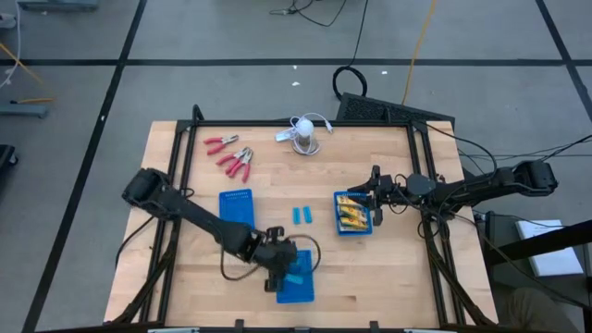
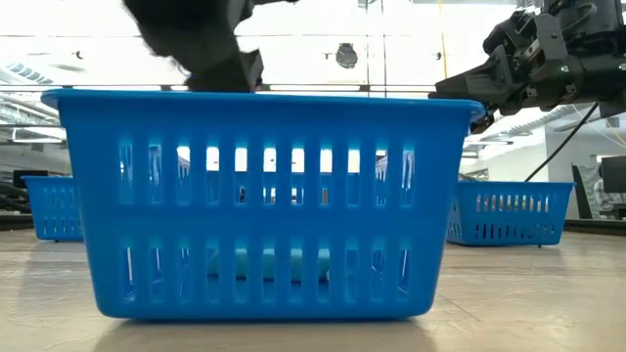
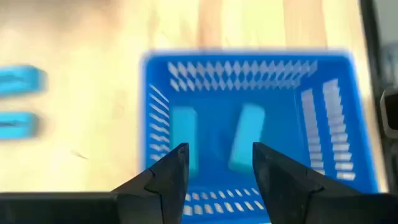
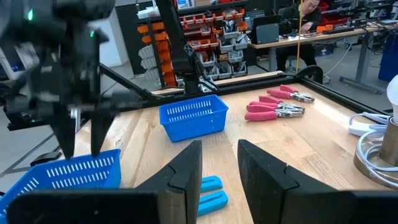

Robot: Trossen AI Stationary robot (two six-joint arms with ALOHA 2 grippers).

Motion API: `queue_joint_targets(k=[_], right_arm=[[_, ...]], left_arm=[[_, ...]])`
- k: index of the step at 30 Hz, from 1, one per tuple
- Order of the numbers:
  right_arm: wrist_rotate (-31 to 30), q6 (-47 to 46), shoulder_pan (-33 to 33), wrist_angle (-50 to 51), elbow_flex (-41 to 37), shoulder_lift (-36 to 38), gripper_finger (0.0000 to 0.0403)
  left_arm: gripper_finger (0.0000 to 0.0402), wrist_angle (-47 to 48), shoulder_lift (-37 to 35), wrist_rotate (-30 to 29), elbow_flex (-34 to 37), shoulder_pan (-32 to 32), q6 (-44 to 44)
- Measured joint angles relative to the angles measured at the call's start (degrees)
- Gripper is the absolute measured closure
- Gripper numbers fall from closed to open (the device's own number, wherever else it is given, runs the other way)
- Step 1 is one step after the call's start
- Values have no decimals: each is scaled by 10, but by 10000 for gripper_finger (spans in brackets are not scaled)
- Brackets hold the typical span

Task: Pick & Place School Supplies
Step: Put the blue eraser into the bottom blue bin

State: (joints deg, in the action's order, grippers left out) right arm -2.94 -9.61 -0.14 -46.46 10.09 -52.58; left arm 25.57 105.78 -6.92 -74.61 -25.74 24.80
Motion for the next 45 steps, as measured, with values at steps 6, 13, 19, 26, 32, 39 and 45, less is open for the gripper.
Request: queue_joint_targets(k=[6,13,19,26,32,39,45], right_arm=[[0,-1,0,0,0,0,310],[0,-2,0,0,0,0,310],[0,-2,0,0,0,0,310],[0,-2,0,-1,0,0,310],[0,-2,0,-1,0,0,310],[0,-2,0,-1,0,0,310],[-1,-2,0,0,0,0,310]], left_arm=[[220,3,-71,-42,0,35,-2],[220,28,-84,-49,-1,112,122],[220,60,-39,-21,-1,179,153],[219,65,35,-5,0,219,184],[219,53,82,0,0,234,203],[206,26,80,4,0,235,190],[200,-68,77,44,-9,228,88]])
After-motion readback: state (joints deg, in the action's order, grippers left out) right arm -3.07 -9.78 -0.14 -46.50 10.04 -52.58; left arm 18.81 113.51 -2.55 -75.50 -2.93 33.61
